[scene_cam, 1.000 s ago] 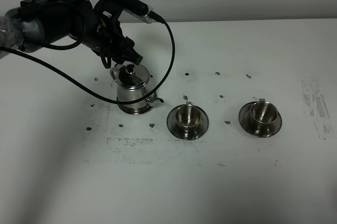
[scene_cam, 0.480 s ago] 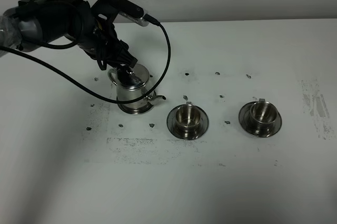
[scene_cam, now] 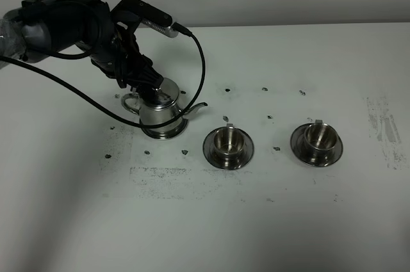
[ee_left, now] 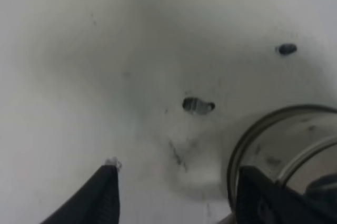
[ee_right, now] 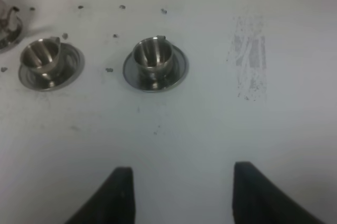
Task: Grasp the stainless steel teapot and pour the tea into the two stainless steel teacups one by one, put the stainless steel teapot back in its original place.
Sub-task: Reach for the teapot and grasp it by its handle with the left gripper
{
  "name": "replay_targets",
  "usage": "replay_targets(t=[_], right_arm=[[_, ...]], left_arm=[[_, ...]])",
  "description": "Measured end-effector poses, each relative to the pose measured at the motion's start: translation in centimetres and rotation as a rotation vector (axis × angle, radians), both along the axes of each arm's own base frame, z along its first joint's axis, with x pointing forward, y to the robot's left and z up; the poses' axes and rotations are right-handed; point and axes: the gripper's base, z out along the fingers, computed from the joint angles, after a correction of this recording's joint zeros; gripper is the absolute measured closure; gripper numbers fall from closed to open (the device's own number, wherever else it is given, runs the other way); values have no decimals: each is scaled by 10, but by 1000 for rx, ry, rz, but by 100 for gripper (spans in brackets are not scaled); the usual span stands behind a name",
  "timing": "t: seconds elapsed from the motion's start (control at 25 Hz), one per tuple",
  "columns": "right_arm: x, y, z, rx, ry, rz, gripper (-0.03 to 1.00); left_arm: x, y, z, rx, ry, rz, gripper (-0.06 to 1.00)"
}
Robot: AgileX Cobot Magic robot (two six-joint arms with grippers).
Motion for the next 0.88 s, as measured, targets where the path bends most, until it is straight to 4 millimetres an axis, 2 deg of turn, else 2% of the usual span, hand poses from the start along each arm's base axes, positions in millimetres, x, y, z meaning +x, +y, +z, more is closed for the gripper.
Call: replay_targets(t=[0.76,0.88], right_arm=[[0,0,0,0,0,0,56],[0,0,0,0,0,0,56]], left_arm=[[-18,8,-6,52,210,119,45],[-21,9,-2,62,231,123,45]])
